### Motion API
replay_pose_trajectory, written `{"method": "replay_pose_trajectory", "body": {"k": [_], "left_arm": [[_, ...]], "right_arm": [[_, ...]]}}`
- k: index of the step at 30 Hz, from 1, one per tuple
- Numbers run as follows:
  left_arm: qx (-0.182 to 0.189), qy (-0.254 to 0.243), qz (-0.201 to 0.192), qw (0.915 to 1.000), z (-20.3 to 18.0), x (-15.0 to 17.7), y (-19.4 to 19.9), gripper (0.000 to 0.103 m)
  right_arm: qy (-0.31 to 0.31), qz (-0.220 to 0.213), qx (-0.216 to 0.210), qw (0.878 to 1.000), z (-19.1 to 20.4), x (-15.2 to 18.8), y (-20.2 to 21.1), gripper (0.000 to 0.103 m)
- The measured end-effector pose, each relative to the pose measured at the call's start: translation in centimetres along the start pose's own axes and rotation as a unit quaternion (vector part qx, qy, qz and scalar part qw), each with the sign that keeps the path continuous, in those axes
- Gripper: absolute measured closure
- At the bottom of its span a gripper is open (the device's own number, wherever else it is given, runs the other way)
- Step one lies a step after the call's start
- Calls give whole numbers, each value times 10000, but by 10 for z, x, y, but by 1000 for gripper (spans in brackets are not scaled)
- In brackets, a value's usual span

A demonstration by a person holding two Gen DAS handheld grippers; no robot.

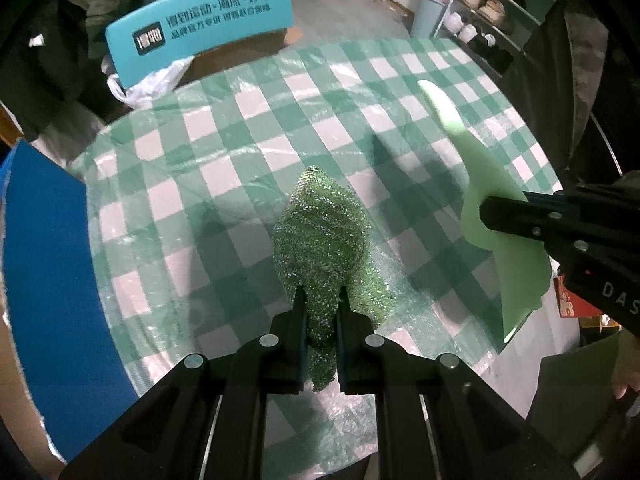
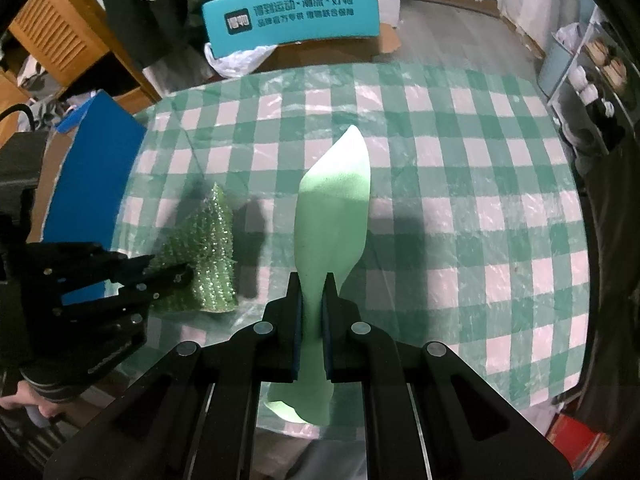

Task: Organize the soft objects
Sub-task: 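Carry the foam sheet and mesh pad with both tools over the cardboard box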

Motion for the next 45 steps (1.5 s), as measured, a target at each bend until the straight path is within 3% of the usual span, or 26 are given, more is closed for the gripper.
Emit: {"method": "replay_pose_trajectory", "body": {"k": [15,31,45], "left_arm": [[-66,159,-442,9989,26,-1,58,92],[-224,541,-884,9944,86,12,116,92],[-346,953,-1230,9872,146,34,154,92]], "right_arm": [[333,-340,-131,9988,42,-24,30,96],[875,-524,-627,9928,131,-46,53,96],[1236,-476,-882,9873,204,-66,49,96]]}}
Point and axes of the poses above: each gripper's, at about its wrist camera, not at the fingertips, and y roughly against the way its jaws point, z to its left, x to its underside, the point moved 9 cm from there along -y, roughly the way its jaws point, and after that the axes turned 3 degrees about x, right-handed, at the moved point
